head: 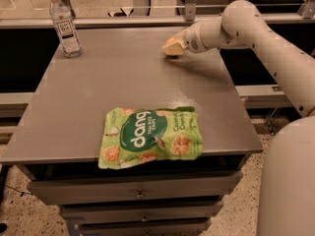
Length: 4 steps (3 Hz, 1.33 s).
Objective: Move orange near green rice chip bag
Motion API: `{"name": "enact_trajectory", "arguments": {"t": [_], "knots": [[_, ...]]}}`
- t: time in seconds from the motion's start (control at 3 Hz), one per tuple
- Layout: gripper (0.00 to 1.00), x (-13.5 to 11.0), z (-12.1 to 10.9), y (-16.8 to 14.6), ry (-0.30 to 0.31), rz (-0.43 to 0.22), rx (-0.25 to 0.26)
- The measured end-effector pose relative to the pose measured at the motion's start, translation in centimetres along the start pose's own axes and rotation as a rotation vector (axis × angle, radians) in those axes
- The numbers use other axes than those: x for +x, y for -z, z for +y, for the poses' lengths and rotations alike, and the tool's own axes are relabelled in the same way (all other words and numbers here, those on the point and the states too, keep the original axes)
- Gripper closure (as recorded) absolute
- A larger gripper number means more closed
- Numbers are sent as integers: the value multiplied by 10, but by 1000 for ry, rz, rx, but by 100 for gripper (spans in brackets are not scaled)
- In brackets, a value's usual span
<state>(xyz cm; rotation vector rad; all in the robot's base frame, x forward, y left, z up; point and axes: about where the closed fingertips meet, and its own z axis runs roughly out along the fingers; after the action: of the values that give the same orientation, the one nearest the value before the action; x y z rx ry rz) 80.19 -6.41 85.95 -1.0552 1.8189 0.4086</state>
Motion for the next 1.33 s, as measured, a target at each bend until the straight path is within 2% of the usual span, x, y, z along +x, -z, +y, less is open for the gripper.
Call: {"name": "enact_trajectory", "arguments": {"t": [0.33,0.67,1.0,1.33], "knots": [[88,1,3,12,-16,-7,-12],[100,-5,17,31,-21,-32,-73],[100,-7,55,55,-21,-55,-198],[100,-1,112,81,-33,-75,-392]]}}
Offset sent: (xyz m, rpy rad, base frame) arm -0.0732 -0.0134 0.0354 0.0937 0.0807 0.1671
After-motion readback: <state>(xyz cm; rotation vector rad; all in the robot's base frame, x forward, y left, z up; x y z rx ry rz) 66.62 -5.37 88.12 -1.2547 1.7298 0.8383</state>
